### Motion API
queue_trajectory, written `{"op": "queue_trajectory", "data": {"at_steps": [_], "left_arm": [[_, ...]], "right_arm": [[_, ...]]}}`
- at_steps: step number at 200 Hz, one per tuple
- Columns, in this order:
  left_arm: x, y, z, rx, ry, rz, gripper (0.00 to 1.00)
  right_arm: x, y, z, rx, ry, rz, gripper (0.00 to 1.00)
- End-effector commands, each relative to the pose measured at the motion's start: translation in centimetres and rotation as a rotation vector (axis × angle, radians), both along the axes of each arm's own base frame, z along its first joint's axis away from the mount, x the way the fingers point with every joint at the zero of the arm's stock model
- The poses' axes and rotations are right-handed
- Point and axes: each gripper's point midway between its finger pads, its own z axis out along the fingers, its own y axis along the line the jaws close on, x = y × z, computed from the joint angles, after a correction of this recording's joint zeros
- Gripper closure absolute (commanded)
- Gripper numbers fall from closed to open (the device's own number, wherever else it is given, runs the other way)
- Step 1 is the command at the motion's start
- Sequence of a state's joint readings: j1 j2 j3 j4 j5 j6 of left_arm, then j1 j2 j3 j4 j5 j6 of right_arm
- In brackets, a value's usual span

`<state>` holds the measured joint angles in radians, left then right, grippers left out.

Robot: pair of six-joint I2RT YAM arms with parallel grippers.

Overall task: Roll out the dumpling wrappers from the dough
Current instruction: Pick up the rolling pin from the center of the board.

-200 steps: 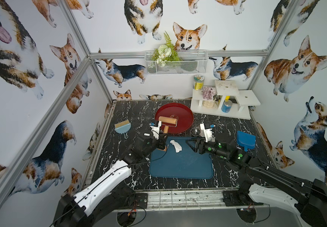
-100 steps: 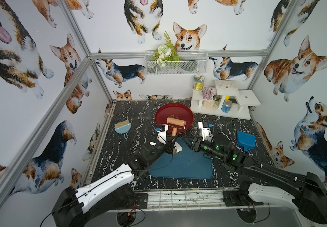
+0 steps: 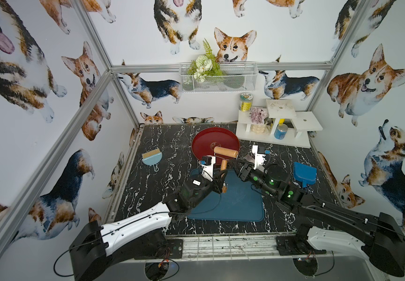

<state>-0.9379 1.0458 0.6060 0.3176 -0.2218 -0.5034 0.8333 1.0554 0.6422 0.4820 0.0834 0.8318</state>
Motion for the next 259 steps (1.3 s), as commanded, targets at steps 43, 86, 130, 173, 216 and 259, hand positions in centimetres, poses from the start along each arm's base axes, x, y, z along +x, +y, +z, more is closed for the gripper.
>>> {"op": "queue_trajectory", "data": {"at_steps": [43,86,130,173,216,259], "left_arm": [[-0.1,-0.3,2.2,-0.051,-0.072,0.025,1.0],[-0.2,-0.6,1.9,-0.035,-0.075,0.01,0.97],[-0.6,0.3,1.8,-0.011,-0.079,0.019,0.31],[-1.4,3.1,2.7,0.006,-0.108,0.044,0.05],[-2.2,5.9,5.2,-0.062,-0.162,-0.053,0.0],[-2.8,7.2,6.7,-0.083,-0.199,-0.158,0.0]], "right_arm": [[0.7,-1.1,1.7,0.012,-0.066,-0.078,0.85],[0.5,-1.2,2.1,0.01,-0.101,-0.075,1.0],[-0.1,-2.0,2.3,-0.017,-0.171,-0.082,1.0],[-0.6,-3.9,2.2,-0.061,-0.286,-0.047,1.0],[-2.6,-4.0,1.0,-0.22,-0.479,0.153,1.0],[-6.1,-1.9,0.0,-0.348,-0.654,0.405,1.0]]}}
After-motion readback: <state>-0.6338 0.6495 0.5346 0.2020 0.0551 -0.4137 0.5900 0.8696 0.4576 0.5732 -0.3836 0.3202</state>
